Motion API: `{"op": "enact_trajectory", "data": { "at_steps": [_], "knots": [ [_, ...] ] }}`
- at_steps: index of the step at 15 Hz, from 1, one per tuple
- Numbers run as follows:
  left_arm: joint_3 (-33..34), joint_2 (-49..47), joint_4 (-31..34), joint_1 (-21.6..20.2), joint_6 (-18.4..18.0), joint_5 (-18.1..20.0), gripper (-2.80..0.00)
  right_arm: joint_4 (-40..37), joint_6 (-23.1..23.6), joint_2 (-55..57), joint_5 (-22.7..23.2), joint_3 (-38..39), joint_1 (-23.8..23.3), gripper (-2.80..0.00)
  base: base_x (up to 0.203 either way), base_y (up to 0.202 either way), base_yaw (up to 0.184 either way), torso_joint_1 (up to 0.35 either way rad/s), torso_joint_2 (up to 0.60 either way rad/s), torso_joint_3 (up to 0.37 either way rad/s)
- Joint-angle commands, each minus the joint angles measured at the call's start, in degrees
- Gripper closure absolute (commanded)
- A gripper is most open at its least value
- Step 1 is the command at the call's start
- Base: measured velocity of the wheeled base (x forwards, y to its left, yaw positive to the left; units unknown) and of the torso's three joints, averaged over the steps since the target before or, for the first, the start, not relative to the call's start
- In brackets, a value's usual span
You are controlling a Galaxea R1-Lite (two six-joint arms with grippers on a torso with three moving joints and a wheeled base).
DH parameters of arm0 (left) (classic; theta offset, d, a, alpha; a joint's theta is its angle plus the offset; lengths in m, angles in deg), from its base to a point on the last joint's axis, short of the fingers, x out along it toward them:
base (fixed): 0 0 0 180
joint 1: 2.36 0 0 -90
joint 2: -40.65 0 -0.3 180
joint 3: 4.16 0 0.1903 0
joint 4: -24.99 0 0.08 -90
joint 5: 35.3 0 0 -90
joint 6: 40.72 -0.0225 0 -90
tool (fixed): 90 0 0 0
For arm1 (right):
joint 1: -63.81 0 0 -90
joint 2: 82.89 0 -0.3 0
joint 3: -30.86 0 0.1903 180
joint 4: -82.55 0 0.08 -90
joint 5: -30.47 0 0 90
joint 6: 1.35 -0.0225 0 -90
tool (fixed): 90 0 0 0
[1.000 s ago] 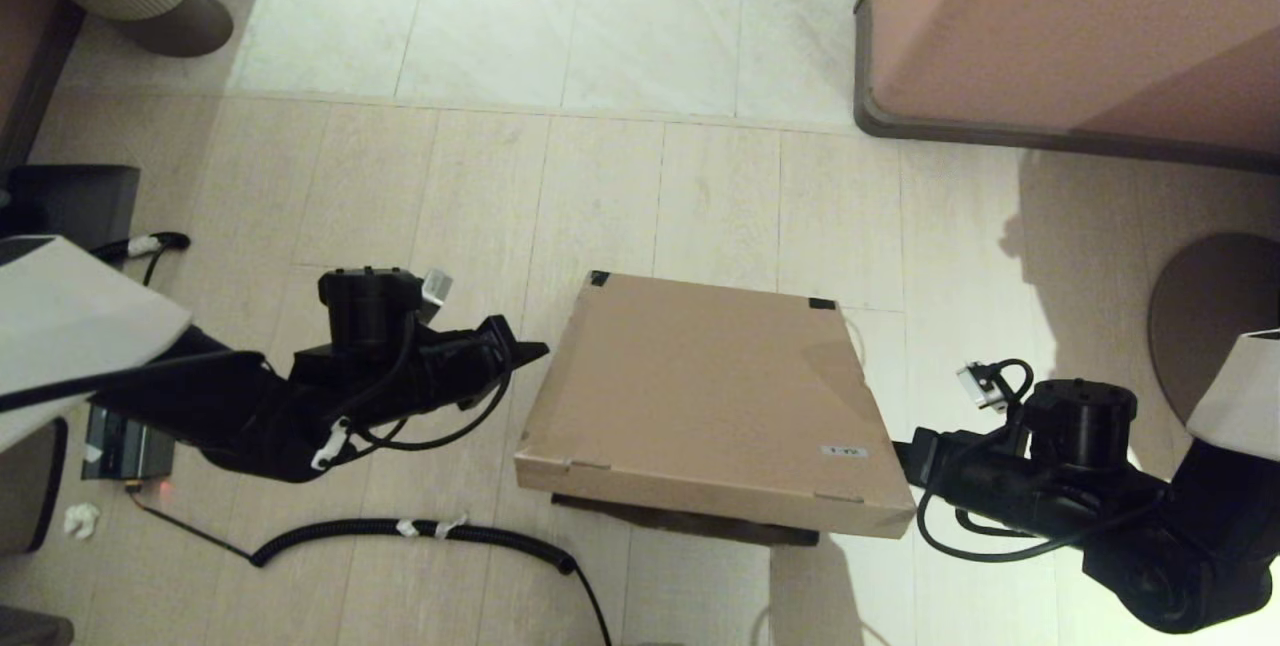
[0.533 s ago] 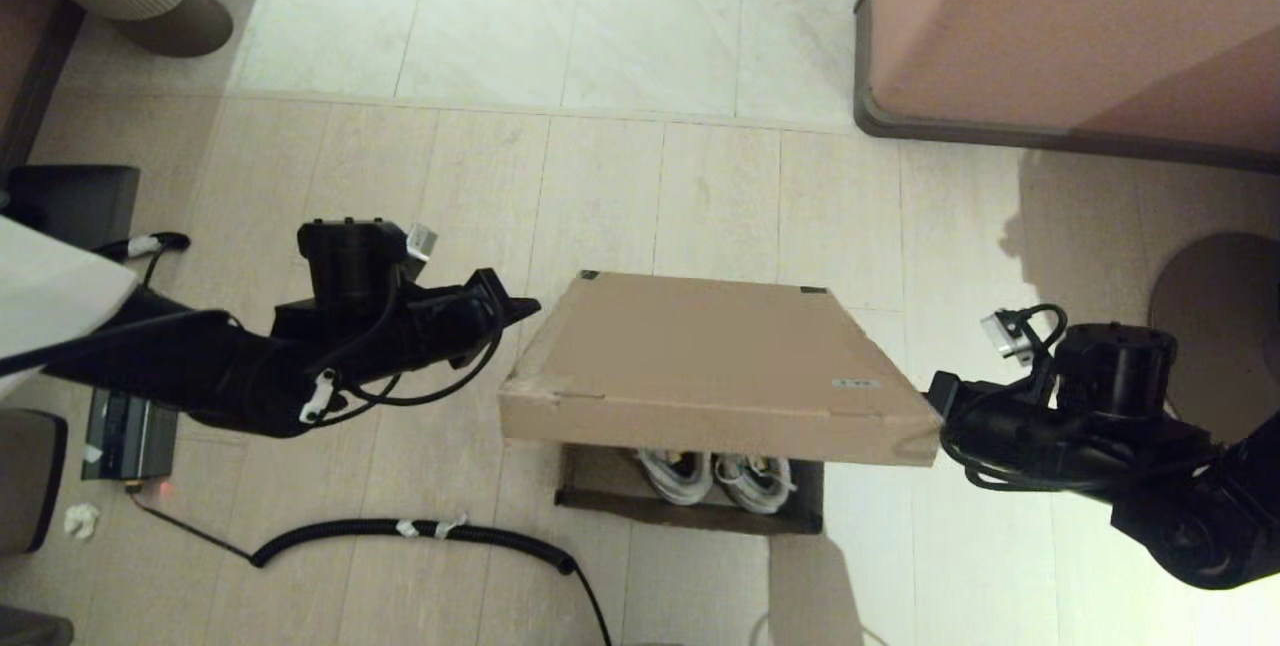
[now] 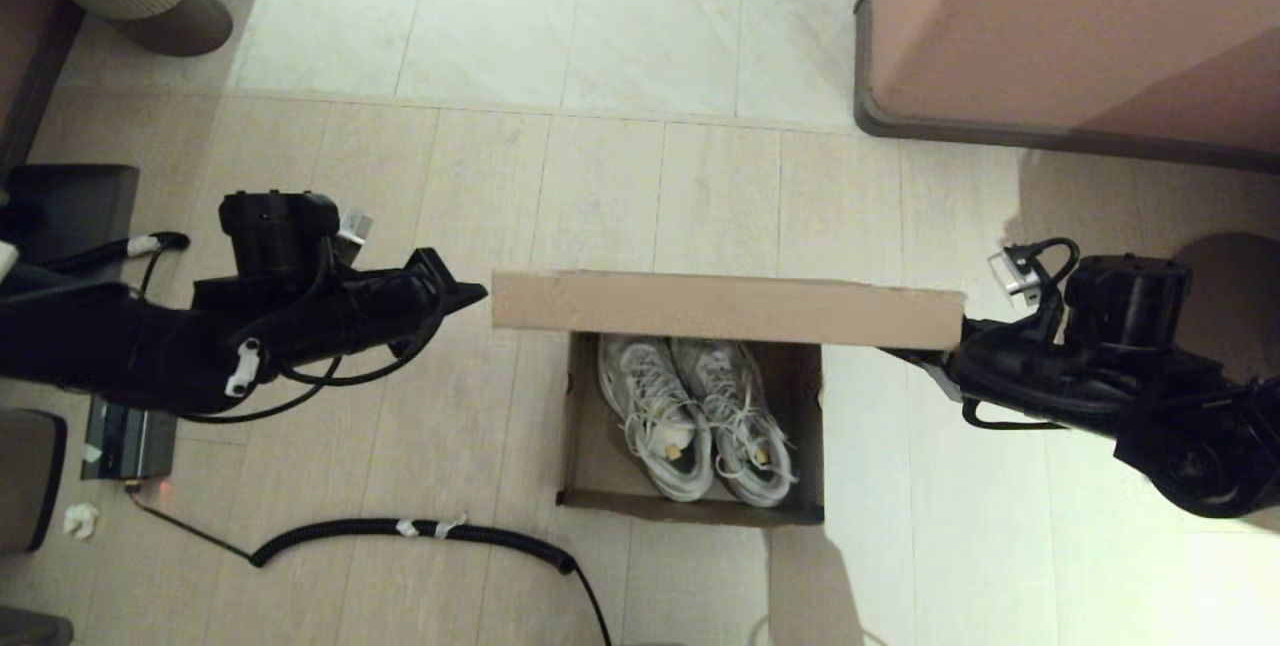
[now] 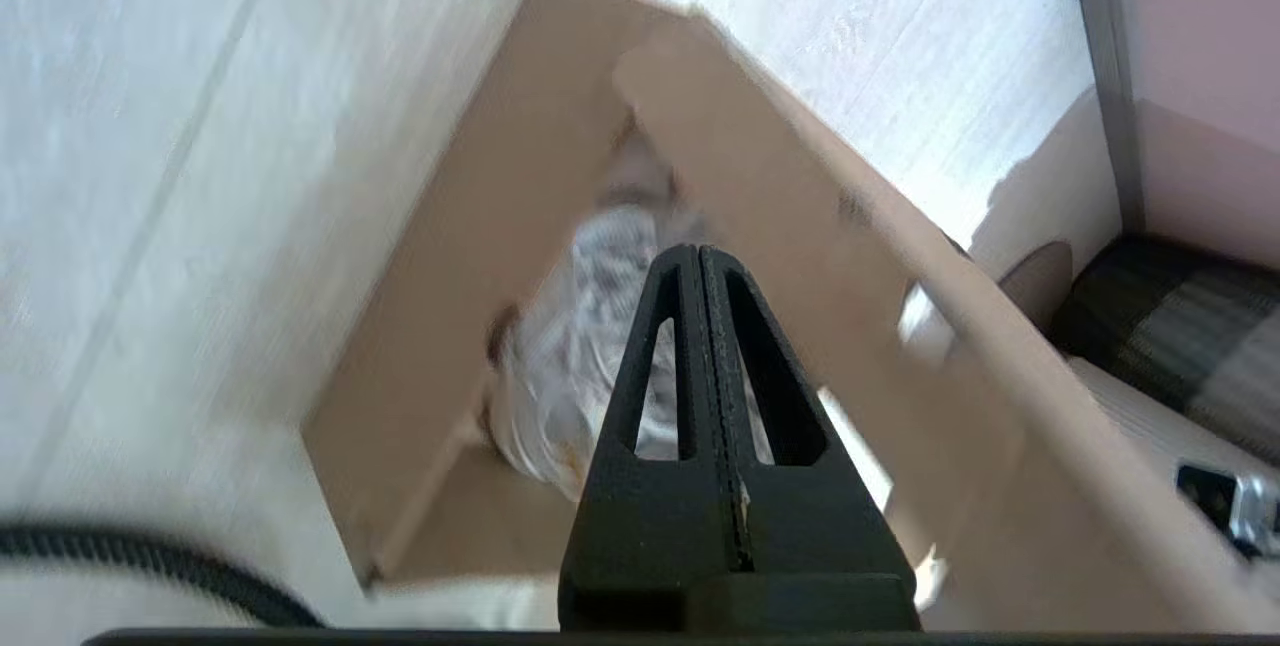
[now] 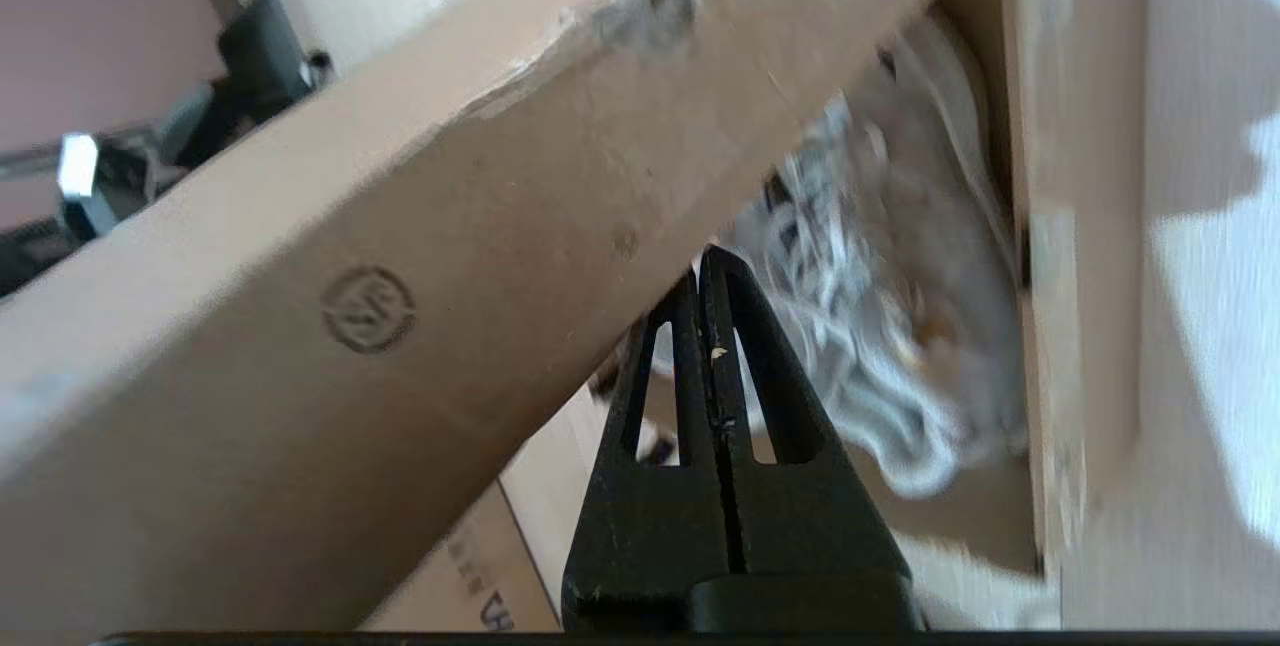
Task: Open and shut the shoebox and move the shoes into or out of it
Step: Open the shoe box
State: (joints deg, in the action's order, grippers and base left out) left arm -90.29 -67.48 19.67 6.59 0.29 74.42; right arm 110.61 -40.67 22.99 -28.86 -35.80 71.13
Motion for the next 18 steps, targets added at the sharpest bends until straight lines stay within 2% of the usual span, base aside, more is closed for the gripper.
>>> {"op": "enact_trajectory", "data": {
  "at_steps": [1,3,5,10,14,15,16,17,18],
  "knots": [
    [1.4,3.4,0.2,0.8,2.1,0.1,0.0,-1.7,-0.2,0.0,0.2,-3.9,-0.5,0.0,0.0,0.0,0.0,0.0,0.0,0.0],
    [2.5,5.0,0.3,3.9,6.2,0.2,0.0,-4.2,-0.2,1.4,0.2,-8.1,-1.0,0.0,0.0,0.0,0.0,0.0,0.0,0.0],
    [2.3,5.5,0.1,6.6,8.7,0.2,0.0,-5.2,-0.2,3.1,0.2,-11.6,-1.3,0.0,0.0,0.0,0.0,0.0,0.0,0.0],
    [-0.1,3.8,-0.2,10.0,9.0,0.0,0.0,-6.3,-0.4,8.5,0.0,-20.7,-2.9,0.0,0.0,0.0,0.0,0.0,0.0,0.0],
    [0.3,3.6,-0.2,10.9,8.5,-3.1,0.0,-6.3,0.4,8.4,-1.5,-20.6,-3.1,0.0,0.0,0.0,0.0,0.0,0.0,0.0],
    [0.6,4.5,-0.1,11.4,7.8,-4.6,0.0,-6.6,1.1,8.2,-5.0,-20.2,-2.3,0.0,0.0,0.0,0.0,0.0,0.0,0.0],
    [1.7,6.3,-0.1,11.6,6.5,-6.5,0.0,-7.7,3.2,8.2,-11.9,-20.2,-0.5,0.0,0.0,0.0,0.0,0.0,0.0,0.0],
    [3.4,8.7,-0.1,11.6,4.8,-8.5,0.0,-9.7,5.5,8.1,-19.7,-20.4,1.3,0.0,0.0,0.0,0.0,0.0,0.0,0.0],
    [6.3,12.1,-0.1,11.3,2.3,-10.6,0.0,-13.3,8.0,7.7,-29.7,-20.4,4.8,0.0,0.0,0.0,0.0,0.0,0.0,0.0]
  ]
}}
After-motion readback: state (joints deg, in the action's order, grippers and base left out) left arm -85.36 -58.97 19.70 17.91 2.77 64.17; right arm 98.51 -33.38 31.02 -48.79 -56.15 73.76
